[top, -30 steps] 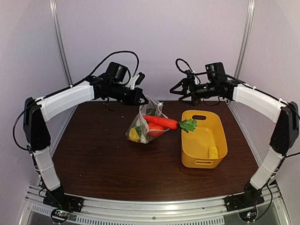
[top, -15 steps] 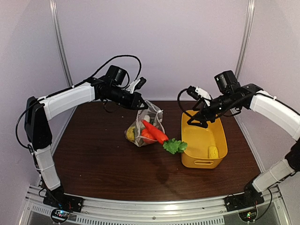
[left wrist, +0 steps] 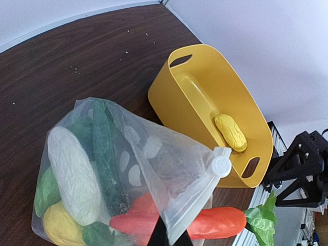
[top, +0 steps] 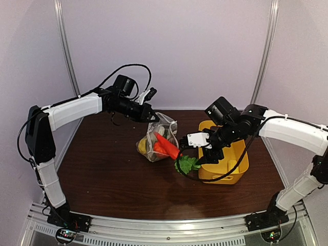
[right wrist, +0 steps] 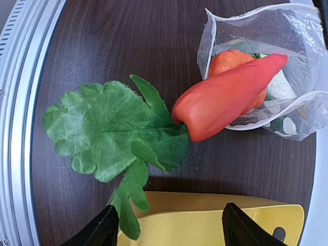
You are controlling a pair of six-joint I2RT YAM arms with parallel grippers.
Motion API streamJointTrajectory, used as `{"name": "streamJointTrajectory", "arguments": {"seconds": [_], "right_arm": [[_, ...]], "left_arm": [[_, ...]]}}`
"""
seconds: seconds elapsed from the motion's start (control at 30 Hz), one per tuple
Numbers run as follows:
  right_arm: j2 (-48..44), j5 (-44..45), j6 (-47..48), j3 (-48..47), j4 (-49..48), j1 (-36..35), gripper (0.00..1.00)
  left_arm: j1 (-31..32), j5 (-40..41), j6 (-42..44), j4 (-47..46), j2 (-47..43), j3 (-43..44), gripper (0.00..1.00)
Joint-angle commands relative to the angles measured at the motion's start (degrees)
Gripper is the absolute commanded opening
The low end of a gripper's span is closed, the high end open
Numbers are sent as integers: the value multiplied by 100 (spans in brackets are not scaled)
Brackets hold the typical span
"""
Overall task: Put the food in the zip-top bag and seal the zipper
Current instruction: Adjust the fake vegetable in the zipper food storage bag.
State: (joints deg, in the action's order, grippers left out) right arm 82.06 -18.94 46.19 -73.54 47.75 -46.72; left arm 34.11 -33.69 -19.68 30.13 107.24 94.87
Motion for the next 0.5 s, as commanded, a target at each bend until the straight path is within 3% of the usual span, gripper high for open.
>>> {"name": "streamJointTrajectory", "arguments": {"seconds": [0.0, 0.2, 0.47], "right_arm": [[311, 638, -7, -175, -140, -340, 67], [722, 940, -448, -346, -545, -755, 53], [1246, 936, -1238, -1198, -809, -751, 25]], "left_arm": [[-60, -134, -68, -244, -220, -57, 0], [-89, -271, -114, -257, -237, -64, 0], [-97, -356, -141, -255, -258, -74, 0]]}}
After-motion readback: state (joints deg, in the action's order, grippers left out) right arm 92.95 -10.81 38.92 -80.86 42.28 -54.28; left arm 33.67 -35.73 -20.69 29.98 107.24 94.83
